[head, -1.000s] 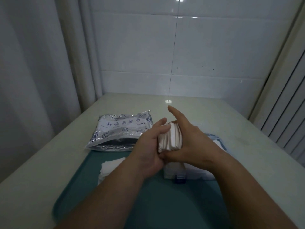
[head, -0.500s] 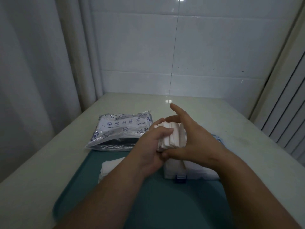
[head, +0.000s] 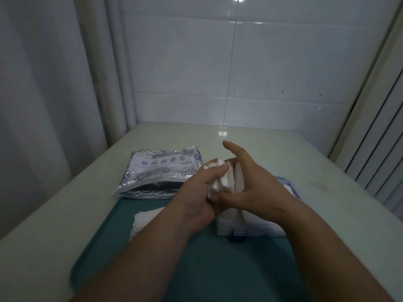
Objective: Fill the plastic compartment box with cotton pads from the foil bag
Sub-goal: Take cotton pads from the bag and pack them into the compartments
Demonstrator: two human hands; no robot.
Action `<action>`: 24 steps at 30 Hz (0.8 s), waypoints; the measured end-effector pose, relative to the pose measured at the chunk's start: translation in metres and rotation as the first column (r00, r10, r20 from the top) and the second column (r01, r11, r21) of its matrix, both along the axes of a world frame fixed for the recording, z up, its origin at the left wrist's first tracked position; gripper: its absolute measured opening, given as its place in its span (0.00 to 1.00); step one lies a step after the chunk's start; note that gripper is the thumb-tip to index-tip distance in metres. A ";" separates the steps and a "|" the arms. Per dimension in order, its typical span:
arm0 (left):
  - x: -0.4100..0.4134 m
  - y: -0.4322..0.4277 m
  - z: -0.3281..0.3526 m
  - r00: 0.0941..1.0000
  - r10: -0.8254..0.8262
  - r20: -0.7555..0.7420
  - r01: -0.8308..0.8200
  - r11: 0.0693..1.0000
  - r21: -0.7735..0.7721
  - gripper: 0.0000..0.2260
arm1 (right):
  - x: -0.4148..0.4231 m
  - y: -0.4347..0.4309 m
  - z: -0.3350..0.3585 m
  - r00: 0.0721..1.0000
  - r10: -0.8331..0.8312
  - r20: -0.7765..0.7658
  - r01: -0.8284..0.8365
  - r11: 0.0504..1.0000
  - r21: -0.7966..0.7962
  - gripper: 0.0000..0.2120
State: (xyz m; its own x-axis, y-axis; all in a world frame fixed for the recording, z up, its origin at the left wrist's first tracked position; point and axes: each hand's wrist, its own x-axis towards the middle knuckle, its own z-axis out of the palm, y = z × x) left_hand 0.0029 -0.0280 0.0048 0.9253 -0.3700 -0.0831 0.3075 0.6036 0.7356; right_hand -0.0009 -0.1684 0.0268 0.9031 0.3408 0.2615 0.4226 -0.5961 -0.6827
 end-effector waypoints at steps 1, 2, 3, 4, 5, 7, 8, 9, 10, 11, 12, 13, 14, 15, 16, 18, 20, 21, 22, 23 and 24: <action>-0.001 0.000 0.000 1.000 -0.001 -0.007 0.001 1.000 0.021 0.30 | 0.000 0.001 0.000 1.000 0.005 -0.008 -0.005 1.000 -0.008 0.51; -0.001 0.000 0.000 1.000 -0.005 -0.012 0.006 0.999 0.032 0.32 | 0.000 0.002 0.000 1.000 0.012 -0.018 -0.012 1.000 -0.016 0.53; -0.001 0.000 -0.001 1.000 -0.015 -0.013 0.016 0.999 0.039 0.32 | 0.001 0.002 0.000 0.999 0.018 -0.029 -0.019 0.999 -0.026 0.55; -0.001 0.000 -0.002 0.999 -0.035 -0.002 0.035 0.998 0.048 0.32 | 0.001 0.003 0.000 0.999 0.021 -0.037 -0.022 0.999 -0.038 0.58; -0.001 0.000 -0.003 0.998 -0.061 0.020 0.060 0.996 0.062 0.33 | 0.001 0.003 0.000 0.999 0.024 -0.042 -0.026 0.998 -0.054 0.61; -0.001 0.001 -0.004 0.991 -0.113 0.074 0.106 0.990 0.097 0.33 | 0.000 0.005 -0.001 0.999 0.036 -0.038 -0.039 0.995 -0.089 0.65; 0.000 0.001 -0.005 0.987 -0.129 0.095 0.119 0.987 0.108 0.33 | 0.000 0.006 -0.001 0.999 0.042 -0.030 -0.045 0.993 -0.107 0.66; 0.001 0.002 -0.005 0.985 -0.134 0.105 0.123 0.987 0.106 0.32 | -0.001 0.007 -0.001 0.998 0.050 -0.025 -0.053 0.991 -0.123 0.66; 0.001 0.002 -0.005 0.985 -0.135 0.110 0.125 0.988 0.090 0.32 | -0.002 0.006 0.000 0.998 0.060 -0.030 -0.064 0.990 -0.126 0.66; 0.002 0.002 -0.004 0.985 -0.129 0.111 0.122 0.990 0.068 0.33 | -0.002 0.005 0.001 0.996 0.074 -0.051 -0.080 0.991 -0.107 0.66; 0.002 0.003 -0.004 0.986 -0.120 0.117 0.114 0.992 0.051 0.33 | -0.003 0.003 0.003 0.992 0.092 -0.081 -0.098 0.993 -0.071 0.66; 0.001 0.003 -0.003 0.987 -0.107 0.123 0.103 0.994 0.038 0.33 | -0.003 0.000 0.005 0.988 0.108 -0.107 -0.112 0.993 -0.032 0.63; 0.000 0.003 -0.002 0.989 -0.089 0.121 0.085 0.996 0.034 0.32 | -0.004 -0.003 0.007 0.986 0.121 -0.115 -0.122 0.993 0.004 0.59; 0.000 0.003 -0.002 0.991 -0.071 0.117 0.068 0.997 0.032 0.32 | -0.004 -0.006 0.009 0.987 0.126 -0.098 -0.123 0.992 0.036 0.53; 0.000 0.003 -0.002 0.992 -0.058 0.112 0.054 0.998 0.036 0.32 | -0.004 -0.009 0.010 0.990 0.124 -0.063 -0.120 0.990 0.069 0.46; -0.001 0.004 -0.001 0.994 -0.052 0.099 0.049 0.998 0.036 0.34 | -0.003 -0.013 0.013 0.996 0.093 0.002 -0.093 0.986 0.137 0.35; 0.000 0.005 -0.002 0.994 -0.060 0.092 0.057 0.998 0.038 0.36 | -0.003 -0.014 0.014 0.998 0.046 0.043 -0.052 0.988 0.143 0.31; 0.001 0.005 -0.002 0.994 -0.061 0.093 0.057 0.998 0.041 0.36 | -0.002 -0.014 0.014 0.998 0.029 0.052 -0.035 0.992 0.123 0.30; 0.001 0.005 -0.003 0.993 -0.064 0.099 0.061 0.997 0.039 0.37 | -0.001 -0.014 0.014 0.998 0.021 0.052 -0.026 0.994 0.104 0.30; 0.002 0.005 -0.003 0.992 -0.070 0.105 0.067 0.997 0.036 0.38 | -0.001 -0.014 0.015 0.999 0.016 0.045 -0.020 0.996 0.088 0.30; 0.002 0.005 -0.004 0.991 -0.078 0.109 0.074 0.997 0.034 0.38 | -0.001 -0.015 0.015 0.999 0.015 0.037 -0.018 0.997 0.079 0.31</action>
State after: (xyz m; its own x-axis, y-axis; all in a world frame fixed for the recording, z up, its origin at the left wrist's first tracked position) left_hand 0.0050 -0.0228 0.0005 0.8986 -0.4386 0.0062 0.2675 0.5591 0.7848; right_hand -0.0023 -0.1838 0.0418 0.8869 0.3322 0.3209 0.4573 -0.5339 -0.7112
